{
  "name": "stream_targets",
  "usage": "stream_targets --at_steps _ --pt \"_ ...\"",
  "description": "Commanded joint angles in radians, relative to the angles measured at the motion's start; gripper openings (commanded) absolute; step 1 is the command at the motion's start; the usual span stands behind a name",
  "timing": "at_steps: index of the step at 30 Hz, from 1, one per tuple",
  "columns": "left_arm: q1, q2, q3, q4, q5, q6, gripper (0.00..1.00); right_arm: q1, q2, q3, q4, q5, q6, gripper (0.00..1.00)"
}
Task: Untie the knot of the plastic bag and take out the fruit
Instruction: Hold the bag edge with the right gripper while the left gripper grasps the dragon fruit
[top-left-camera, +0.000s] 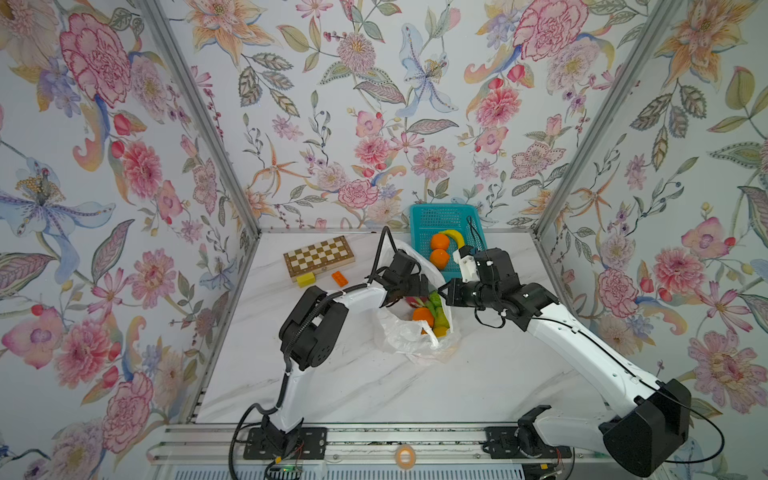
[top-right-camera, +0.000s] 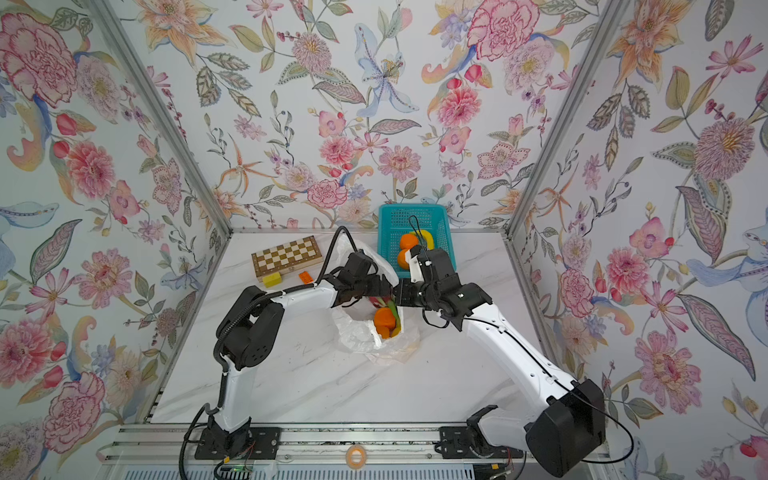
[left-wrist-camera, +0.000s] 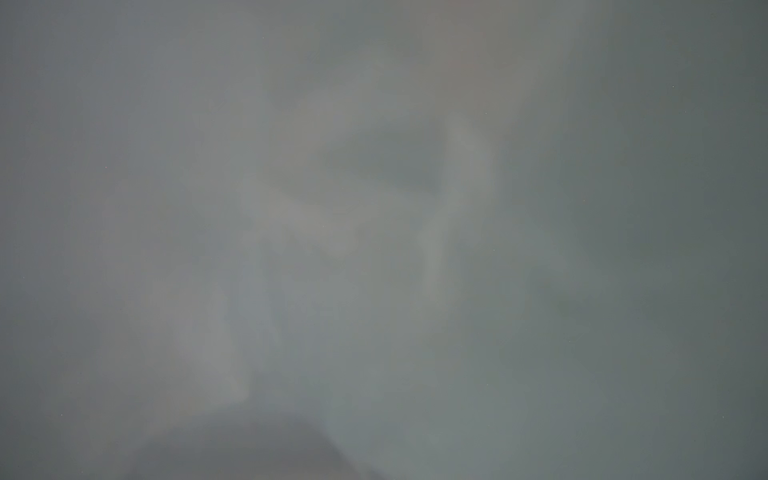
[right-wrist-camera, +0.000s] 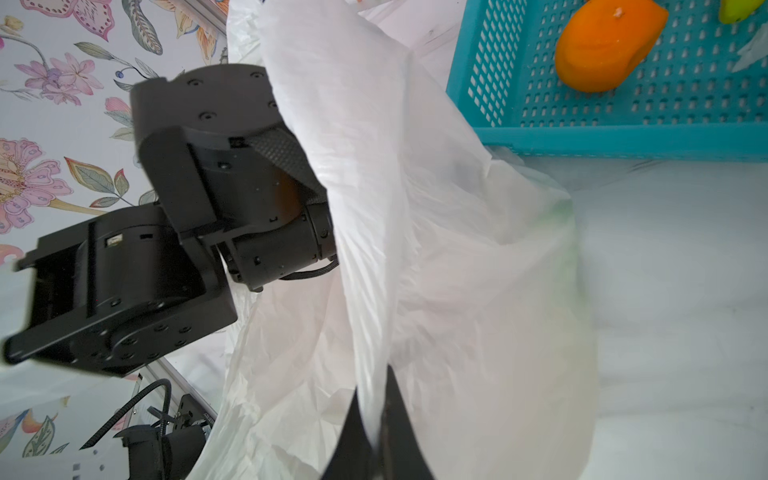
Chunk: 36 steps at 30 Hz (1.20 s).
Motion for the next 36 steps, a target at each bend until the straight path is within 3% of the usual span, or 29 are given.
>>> stream_targets --at_steps 1,6,10,13,17,22,26,36 --pt "0.016 0.07 0.081 -0.116 -0.011 -0.047 0.99 0.006 -0.006 -0.008 -0.011 -0.002 0.004 0.06" --pt "0.018 0.111 0.126 -0.166 -0.019 -0.073 0.97 0.006 -0.012 -0.009 -0.027 0.014 0.002 0.07" --pt "0.02 0.11 0.141 -0.155 0.015 -0.056 0.8 0.006 -0.022 -0.014 -0.03 0.032 0.008 0.11" --pt "0.02 0.099 0.137 -0.133 0.062 -0.043 0.7 0.003 -0.027 -0.018 -0.03 0.044 0.014 0.29" --pt "0.02 0.066 0.112 -0.107 0.098 -0.04 0.66 -0.008 -0.024 -0.007 -0.03 0.058 0.021 0.65" --pt "0.02 0.002 0.047 -0.044 0.123 -0.036 0.61 -0.03 0.008 0.044 -0.03 0.069 0.024 0.86" --pt "0.02 -0.051 0.0 -0.004 0.16 -0.024 0.55 -0.052 0.074 0.103 -0.03 0.072 0.026 0.92" --pt "0.02 -0.148 -0.076 0.037 0.196 0.023 0.53 -0.037 0.252 0.229 -0.071 0.085 -0.047 0.91"
